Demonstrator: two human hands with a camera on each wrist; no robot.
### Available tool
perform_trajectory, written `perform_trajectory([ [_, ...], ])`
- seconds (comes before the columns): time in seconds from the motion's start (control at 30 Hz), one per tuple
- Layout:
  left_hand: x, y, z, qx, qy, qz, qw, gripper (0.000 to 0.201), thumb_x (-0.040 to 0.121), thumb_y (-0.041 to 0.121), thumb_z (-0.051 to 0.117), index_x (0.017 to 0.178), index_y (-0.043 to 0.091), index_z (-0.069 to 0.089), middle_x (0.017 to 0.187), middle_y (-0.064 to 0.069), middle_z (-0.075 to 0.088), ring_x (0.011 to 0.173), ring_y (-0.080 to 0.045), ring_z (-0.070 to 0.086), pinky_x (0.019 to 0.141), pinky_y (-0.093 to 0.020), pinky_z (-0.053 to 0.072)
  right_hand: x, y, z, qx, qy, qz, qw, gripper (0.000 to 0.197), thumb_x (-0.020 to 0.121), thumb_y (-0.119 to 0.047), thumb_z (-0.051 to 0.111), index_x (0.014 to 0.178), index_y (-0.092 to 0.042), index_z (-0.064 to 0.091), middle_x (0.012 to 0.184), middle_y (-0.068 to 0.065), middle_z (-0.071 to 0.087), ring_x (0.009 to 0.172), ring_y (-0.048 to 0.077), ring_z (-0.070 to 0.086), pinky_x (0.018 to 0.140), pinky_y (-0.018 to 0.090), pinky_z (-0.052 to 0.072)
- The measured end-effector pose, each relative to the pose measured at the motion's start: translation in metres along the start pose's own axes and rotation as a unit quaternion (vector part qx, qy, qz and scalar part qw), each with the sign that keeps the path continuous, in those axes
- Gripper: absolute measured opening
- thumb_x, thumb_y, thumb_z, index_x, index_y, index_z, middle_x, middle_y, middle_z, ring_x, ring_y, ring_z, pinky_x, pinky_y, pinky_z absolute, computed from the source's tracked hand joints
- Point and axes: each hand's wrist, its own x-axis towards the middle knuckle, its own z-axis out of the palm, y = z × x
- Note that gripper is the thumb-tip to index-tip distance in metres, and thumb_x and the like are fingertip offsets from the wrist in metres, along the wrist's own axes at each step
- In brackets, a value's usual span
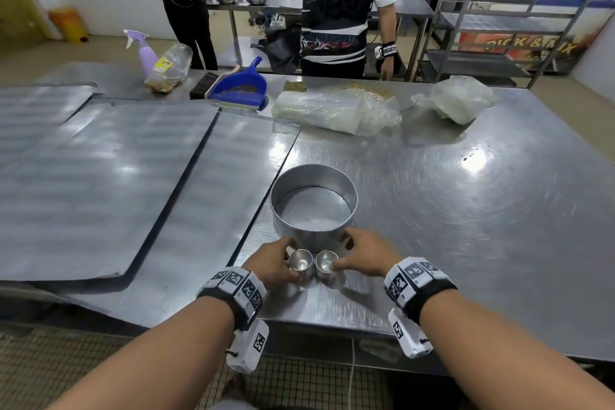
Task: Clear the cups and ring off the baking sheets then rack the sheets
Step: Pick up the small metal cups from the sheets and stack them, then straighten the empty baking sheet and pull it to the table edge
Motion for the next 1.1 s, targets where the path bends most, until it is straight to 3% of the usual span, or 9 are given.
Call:
perform_trajectory([
  [0.07,-0.002,-0.003,-0.007,0.008,0.001,0.001,1.000,0.071,0.071,0.041,0.084,0.132,0.029,0.051,0.112,0.000,0.062,0.094,-0.015,0.062,0.078,-0.024,0.046,-0.001,-0.002,-0.013,0.009,0.024,0.000,1.000,0.041,0.062,-0.061,0.079,0.091,-0.037,0.062,0.084,-0.020,0.061,0.086,0.011,0.063,0.082,0.034,0.055],
  [0.1,-0.004,-0.004,-0.010,0.010,0.003,0.000,1.000,0.072,0.070,0.044,0.084,0.133,0.030,0.050,0.114,0.000,0.061,0.094,-0.014,0.061,0.079,-0.024,0.046,-0.001,-0.002,-0.017,0.012,0.049,0.005,0.999,0.040,0.060,-0.066,0.074,0.081,-0.034,0.062,0.080,-0.017,0.063,0.082,0.010,0.064,0.078,0.035,0.055],
  [0.17,-0.007,-0.005,-0.016,0.017,0.015,0.003,1.000,0.071,0.071,0.048,0.081,0.133,0.032,0.051,0.115,0.002,0.061,0.093,-0.012,0.061,0.080,-0.024,0.047,-0.001,-0.004,-0.021,0.023,0.104,0.015,0.994,0.042,0.064,-0.069,0.067,0.075,-0.030,0.063,0.078,-0.013,0.066,0.077,0.009,0.063,0.073,0.035,0.055],
  [0.3,-0.016,-0.009,-0.031,0.000,0.051,0.005,0.999,0.052,0.079,0.051,0.074,0.124,0.033,0.056,0.111,0.004,0.063,0.093,-0.012,0.063,0.087,-0.031,0.052,0.005,-0.023,-0.021,0.043,0.165,0.001,0.985,0.026,0.079,-0.056,0.062,0.073,-0.031,0.058,0.077,-0.013,0.064,0.079,0.012,0.062,0.076,0.036,0.053],
  [0.5,-0.044,-0.032,-0.075,-0.018,0.160,-0.021,0.987,0.040,0.087,0.048,0.068,0.119,0.024,0.063,0.106,0.005,0.066,0.088,-0.014,0.065,0.080,-0.033,0.056,0.032,-0.096,-0.002,0.088,0.177,-0.045,0.979,0.023,0.084,-0.043,0.062,0.077,-0.022,0.063,0.074,-0.007,0.065,0.078,0.019,0.061,0.074,0.034,0.049],
  [0.63,-0.069,-0.073,-0.113,-0.012,0.213,-0.063,0.975,0.038,0.089,0.048,0.066,0.119,0.025,0.062,0.106,0.004,0.067,0.091,-0.013,0.065,0.084,-0.031,0.053,0.047,-0.154,0.019,0.122,0.160,-0.087,0.976,0.023,0.088,-0.045,0.061,0.087,-0.022,0.064,0.075,-0.011,0.062,0.072,0.009,0.057,0.066,0.029,0.042],
  [0.73,-0.085,-0.111,-0.144,-0.018,0.243,-0.102,0.964,0.042,0.088,0.044,0.068,0.123,0.023,0.061,0.108,0.002,0.067,0.096,-0.017,0.065,0.088,-0.033,0.052,0.060,-0.194,0.038,0.144,0.134,-0.097,0.976,0.026,0.087,-0.048,0.060,0.095,-0.024,0.063,0.080,-0.011,0.065,0.078,0.012,0.061,0.063,0.028,0.041],
  [1.0,-0.114,-0.255,-0.236,0.003,0.257,-0.190,0.947,0.055,0.087,0.041,0.071,0.134,0.019,0.053,0.125,-0.008,0.062,0.110,-0.025,0.061,0.094,-0.035,0.047,0.113,-0.296,0.109,0.149,0.071,-0.065,0.984,0.040,0.088,-0.057,0.057,0.112,-0.025,0.059,0.097,-0.004,0.067,0.089,0.018,0.063,0.080,0.034,0.052],
  [1.1,-0.115,-0.321,-0.273,0.010,0.252,-0.219,0.943,0.058,0.086,0.039,0.072,0.136,0.018,0.051,0.131,-0.012,0.057,0.118,-0.027,0.057,0.099,-0.036,0.044,0.135,-0.329,0.139,0.139,0.060,-0.033,0.988,0.052,0.089,-0.060,0.056,0.123,-0.022,0.055,0.116,0.002,0.065,0.096,0.021,0.065,0.085,0.037,0.054],
])
